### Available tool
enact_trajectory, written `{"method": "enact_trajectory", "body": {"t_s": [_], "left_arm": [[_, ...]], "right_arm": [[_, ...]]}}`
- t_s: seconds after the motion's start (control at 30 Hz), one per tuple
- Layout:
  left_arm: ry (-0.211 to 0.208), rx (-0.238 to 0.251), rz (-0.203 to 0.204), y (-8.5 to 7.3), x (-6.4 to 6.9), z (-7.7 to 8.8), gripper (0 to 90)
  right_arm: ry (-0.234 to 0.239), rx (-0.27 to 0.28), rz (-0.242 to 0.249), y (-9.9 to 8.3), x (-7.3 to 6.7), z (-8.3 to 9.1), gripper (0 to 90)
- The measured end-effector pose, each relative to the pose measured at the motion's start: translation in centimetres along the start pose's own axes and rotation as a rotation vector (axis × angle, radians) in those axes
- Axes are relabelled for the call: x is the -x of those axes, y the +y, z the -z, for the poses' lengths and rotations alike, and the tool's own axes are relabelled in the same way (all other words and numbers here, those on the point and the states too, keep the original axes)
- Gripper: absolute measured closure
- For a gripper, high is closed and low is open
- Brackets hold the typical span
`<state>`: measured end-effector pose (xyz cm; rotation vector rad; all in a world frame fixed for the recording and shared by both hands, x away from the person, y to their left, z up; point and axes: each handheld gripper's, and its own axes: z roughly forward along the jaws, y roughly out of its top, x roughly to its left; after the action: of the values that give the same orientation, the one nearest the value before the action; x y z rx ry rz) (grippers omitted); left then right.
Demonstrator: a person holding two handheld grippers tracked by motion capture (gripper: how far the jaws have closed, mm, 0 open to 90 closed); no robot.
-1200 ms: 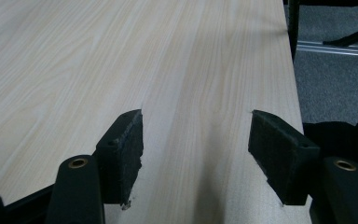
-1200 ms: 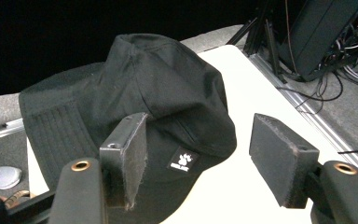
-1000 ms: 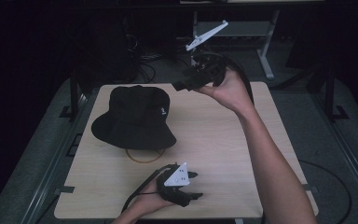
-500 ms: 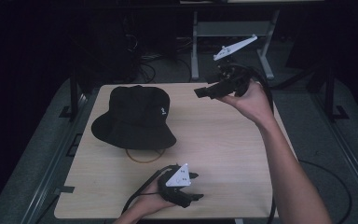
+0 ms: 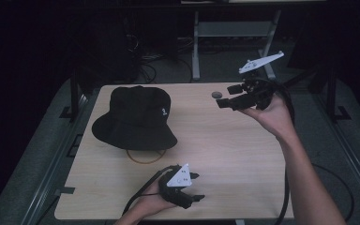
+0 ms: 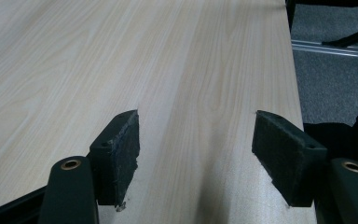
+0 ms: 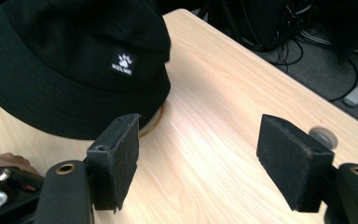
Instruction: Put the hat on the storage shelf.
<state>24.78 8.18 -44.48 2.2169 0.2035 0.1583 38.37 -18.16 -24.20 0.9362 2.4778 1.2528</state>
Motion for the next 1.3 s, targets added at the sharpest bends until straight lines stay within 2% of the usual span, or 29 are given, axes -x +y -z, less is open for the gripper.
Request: {"method": "enact_trajectory", "body": {"t_s": [0.43,0.57,0.7,0.83,0.9,0.93,1.3], "left_arm": [[0.004,0.007,0.01,0.0,0.1,0.0,30.5],[0.008,-0.005,0.002,0.0,0.0,0.1,30.1],[0.01,0.002,0.006,0.1,0.1,0.0,29.7],[0.011,0.001,0.006,0.1,0.1,0.0,29.4],[0.012,-0.001,0.001,0.1,0.0,0.0,29.2],[0.012,0.011,0.017,0.0,0.1,-0.1,29.0],[0.015,0.01,0.015,0.1,0.0,0.0,28.2]], "right_arm": [[-0.02,0.003,-0.048,-4.2,1.1,1.0,28.5],[-0.03,0.005,-0.059,-5.9,1.5,1.4,28.4],[-0.036,-0.001,-0.093,-7.4,1.8,1.8,28.2],[-0.041,0.006,-0.108,-8.9,2.1,2.0,27.5],[-0.048,0.006,-0.118,-9.6,2.2,2.1,27.4],[-0.045,0.006,-0.123,-10.0,2.3,2.2,27.4],[-0.065,0.001,-0.144,-13.7,2.2,2.6,26.9]]}}
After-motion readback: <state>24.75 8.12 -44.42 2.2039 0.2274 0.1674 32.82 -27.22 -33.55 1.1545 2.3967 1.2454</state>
